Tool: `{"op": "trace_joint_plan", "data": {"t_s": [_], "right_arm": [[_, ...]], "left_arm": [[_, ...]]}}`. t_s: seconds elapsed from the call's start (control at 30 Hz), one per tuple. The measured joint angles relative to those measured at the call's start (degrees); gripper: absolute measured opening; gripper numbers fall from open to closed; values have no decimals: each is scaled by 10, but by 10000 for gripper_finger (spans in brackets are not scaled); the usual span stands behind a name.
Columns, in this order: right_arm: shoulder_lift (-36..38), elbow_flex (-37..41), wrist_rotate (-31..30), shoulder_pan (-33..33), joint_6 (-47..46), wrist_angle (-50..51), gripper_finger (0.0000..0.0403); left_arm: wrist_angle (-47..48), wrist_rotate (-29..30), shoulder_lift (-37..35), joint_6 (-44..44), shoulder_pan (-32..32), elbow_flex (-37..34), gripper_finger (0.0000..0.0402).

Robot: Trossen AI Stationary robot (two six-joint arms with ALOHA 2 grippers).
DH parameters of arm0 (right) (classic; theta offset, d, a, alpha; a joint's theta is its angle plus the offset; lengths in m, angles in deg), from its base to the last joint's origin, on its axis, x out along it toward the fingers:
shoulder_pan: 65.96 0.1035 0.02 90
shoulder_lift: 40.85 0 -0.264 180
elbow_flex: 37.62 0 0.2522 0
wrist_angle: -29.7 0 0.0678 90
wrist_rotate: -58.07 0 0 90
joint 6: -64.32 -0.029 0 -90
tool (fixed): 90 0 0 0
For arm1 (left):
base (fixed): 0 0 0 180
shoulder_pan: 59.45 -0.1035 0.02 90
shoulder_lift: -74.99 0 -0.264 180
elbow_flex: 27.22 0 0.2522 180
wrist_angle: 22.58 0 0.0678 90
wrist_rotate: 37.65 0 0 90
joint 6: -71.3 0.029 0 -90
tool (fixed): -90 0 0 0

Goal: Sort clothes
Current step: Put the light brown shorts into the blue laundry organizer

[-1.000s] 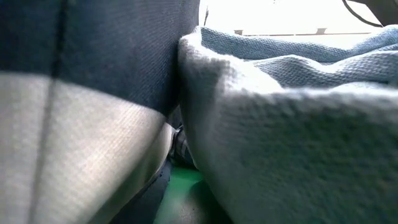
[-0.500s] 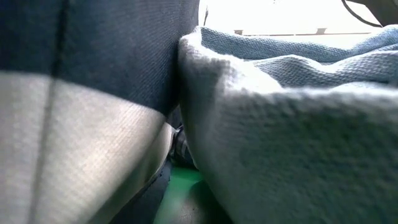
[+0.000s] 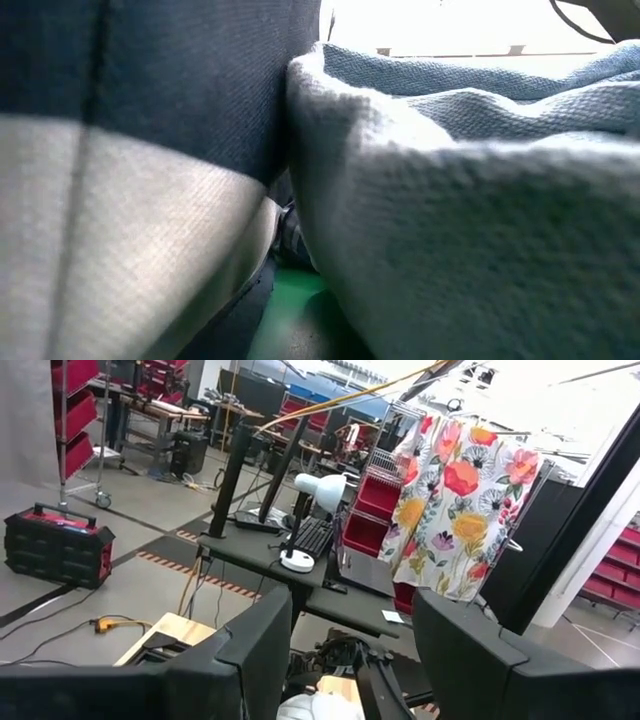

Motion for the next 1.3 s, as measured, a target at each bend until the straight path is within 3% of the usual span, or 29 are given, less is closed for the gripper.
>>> {"op": "trace_joint_plan", "data": {"t_s": [1.3], "right_arm": [[-4,0,1,-3,13,-4,22]], "left_arm": [[-25,-1,3,0,1,0,187]]}}
